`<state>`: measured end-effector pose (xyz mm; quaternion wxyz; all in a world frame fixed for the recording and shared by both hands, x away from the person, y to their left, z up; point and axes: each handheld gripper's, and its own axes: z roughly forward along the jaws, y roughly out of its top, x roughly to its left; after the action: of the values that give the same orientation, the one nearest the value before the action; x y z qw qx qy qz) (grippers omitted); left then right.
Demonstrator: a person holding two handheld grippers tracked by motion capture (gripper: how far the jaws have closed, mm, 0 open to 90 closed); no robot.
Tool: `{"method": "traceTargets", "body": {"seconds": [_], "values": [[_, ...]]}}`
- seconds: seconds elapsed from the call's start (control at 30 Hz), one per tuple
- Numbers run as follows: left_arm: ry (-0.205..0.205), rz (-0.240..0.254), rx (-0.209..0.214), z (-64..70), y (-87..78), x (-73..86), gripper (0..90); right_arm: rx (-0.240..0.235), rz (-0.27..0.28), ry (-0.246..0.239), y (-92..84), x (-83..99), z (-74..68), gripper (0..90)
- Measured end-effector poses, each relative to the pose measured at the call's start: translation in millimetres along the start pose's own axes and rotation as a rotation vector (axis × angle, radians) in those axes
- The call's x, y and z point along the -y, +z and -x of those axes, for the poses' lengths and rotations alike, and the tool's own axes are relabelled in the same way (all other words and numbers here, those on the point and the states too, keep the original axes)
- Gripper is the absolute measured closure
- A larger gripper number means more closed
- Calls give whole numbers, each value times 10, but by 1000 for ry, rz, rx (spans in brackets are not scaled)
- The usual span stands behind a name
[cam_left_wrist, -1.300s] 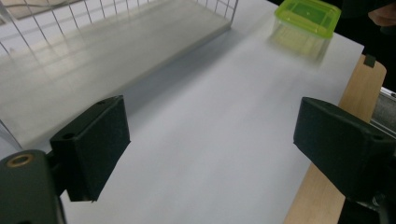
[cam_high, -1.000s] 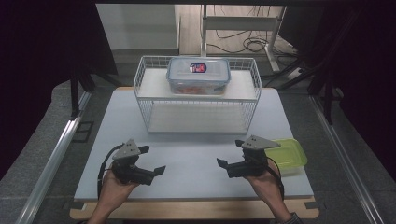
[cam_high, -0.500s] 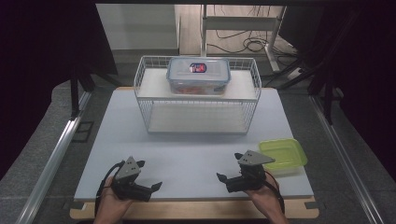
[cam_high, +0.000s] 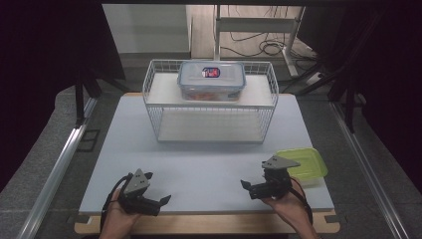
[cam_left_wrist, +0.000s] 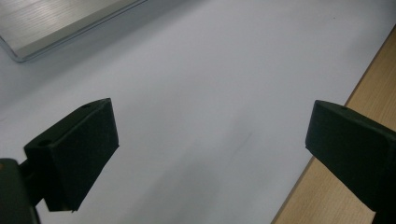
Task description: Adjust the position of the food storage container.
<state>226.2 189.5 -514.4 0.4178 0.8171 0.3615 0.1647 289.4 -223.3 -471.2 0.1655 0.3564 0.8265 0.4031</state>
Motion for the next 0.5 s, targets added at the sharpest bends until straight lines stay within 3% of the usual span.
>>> {"method": "traceTargets", "body": {"seconds": [0.23,0.5], "values": [[-18,11,3,-34,-1,16,26,66,5,85,-186,4,318,115],[-11,5,5,-27,20,14,28,178,13,136,-424,70,697,480]]}}
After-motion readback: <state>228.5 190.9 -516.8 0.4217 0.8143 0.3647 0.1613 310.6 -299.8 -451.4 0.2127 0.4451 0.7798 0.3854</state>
